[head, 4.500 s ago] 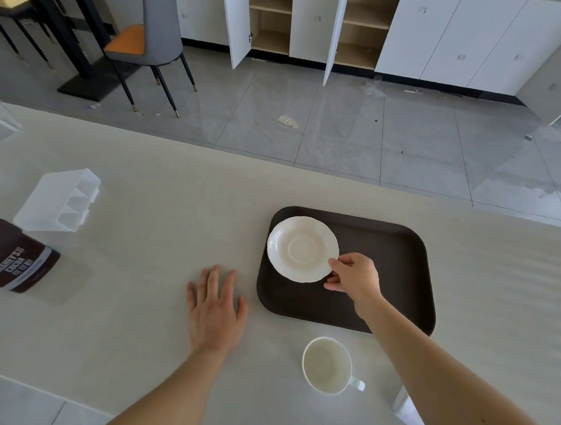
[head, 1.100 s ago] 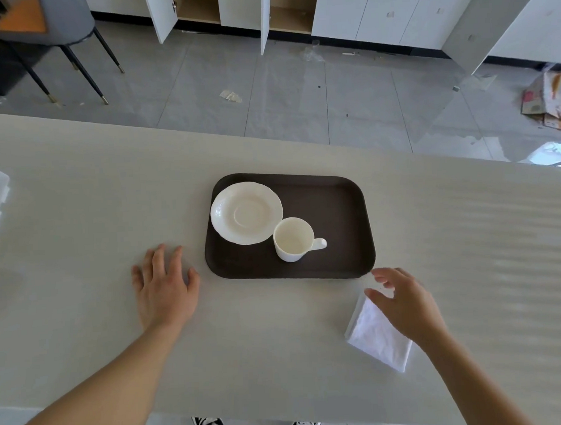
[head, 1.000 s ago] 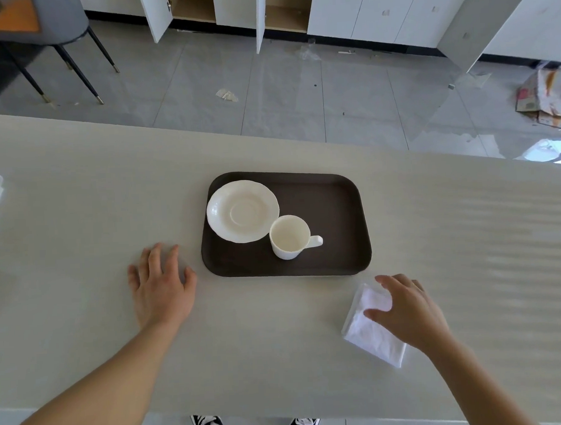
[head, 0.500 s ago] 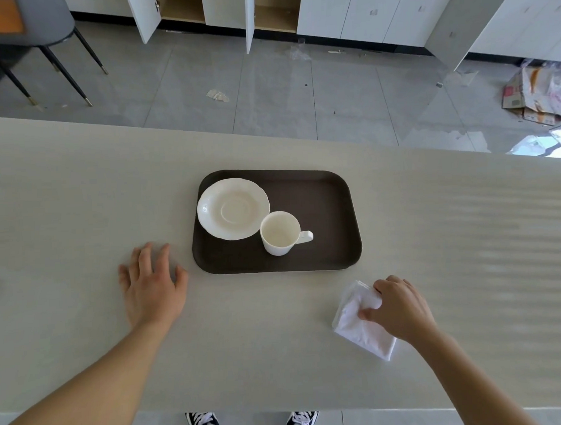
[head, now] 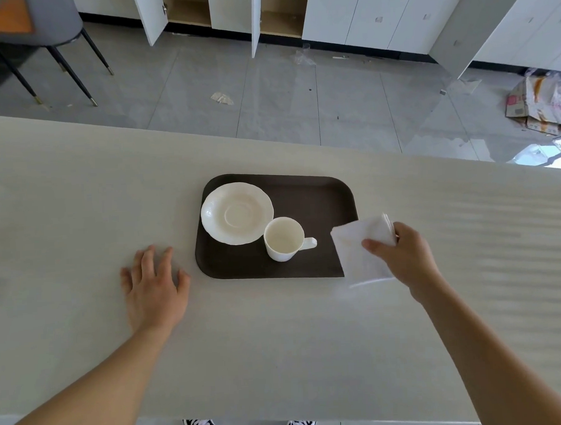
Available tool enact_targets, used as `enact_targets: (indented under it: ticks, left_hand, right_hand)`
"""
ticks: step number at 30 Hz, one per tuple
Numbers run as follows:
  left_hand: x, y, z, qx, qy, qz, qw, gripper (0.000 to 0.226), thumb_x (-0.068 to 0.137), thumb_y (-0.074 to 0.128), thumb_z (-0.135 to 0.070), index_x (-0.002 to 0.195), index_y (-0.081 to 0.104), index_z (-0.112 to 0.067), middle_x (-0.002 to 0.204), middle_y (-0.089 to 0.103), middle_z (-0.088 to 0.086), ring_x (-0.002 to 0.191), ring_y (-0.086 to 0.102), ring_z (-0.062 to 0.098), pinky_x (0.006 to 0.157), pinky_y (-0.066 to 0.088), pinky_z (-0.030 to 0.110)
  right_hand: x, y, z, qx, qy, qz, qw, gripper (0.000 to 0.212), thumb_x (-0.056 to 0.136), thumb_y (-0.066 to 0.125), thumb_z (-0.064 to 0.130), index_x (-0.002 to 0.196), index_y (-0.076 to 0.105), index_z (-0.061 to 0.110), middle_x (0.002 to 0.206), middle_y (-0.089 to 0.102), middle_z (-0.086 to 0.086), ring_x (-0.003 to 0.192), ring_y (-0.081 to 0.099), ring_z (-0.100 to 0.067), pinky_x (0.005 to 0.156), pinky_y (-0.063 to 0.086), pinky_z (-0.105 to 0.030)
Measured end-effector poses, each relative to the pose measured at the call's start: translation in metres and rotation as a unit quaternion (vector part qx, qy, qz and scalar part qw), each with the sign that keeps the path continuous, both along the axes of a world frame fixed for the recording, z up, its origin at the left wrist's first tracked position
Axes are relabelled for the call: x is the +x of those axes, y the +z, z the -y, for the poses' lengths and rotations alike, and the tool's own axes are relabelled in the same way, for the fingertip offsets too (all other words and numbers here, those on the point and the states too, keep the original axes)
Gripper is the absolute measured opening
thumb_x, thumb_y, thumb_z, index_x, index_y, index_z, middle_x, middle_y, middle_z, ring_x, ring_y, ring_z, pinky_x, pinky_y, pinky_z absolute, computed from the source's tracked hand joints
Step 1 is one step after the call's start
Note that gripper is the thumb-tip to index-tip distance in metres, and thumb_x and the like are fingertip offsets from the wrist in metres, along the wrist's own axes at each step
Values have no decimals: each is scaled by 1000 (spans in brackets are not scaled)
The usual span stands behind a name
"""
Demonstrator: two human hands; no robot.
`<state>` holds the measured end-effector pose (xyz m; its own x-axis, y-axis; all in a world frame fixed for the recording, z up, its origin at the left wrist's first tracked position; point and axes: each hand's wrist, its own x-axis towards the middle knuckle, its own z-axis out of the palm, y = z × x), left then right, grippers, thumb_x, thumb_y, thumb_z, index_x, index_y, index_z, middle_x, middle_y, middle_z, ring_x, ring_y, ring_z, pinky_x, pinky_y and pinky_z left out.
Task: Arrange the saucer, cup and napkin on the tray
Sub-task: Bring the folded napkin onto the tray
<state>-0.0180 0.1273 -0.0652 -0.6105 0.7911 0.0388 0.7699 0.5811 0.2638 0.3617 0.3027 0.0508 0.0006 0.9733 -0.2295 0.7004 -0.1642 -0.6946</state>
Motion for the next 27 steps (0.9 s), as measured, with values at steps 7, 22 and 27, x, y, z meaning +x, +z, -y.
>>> enact_targets:
  ticks: [7, 22, 27]
  left_hand:
    - [1, 2, -1, 1, 0, -6, 1000, 59, 87, 38, -38, 140, 50, -15, 151, 39, 18, 145, 28, 37, 120, 13, 56]
    - [1, 3, -1, 9, 1, -13, 1000, 57, 86, 40, -34, 138, 52, -13, 148, 43, 19, 143, 32, 38, 119, 17, 58]
    - [0, 2, -1, 3, -2, -10, 1000, 58, 86, 37, -36, 138, 51, -14, 148, 42, 19, 143, 31, 38, 119, 16, 57]
  right_hand:
    - [-26, -25, -27, -32, -92, -85, 992, 24, 83, 76, 27, 96, 61, 13, 88, 64, -2, 80, 61, -21, 60, 49, -33]
    - [-35, -48, -22, 23, 8, 137, 990, 85, 85, 73, 17, 152, 20, 20, 142, 50, -13, 121, 53, -38, 88, 51, -50]
    - [-32, -43, -18, 38, 38, 186, 981, 86, 84, 74, 20, 152, 22, 18, 147, 36, -13, 119, 52, -38, 86, 53, -48]
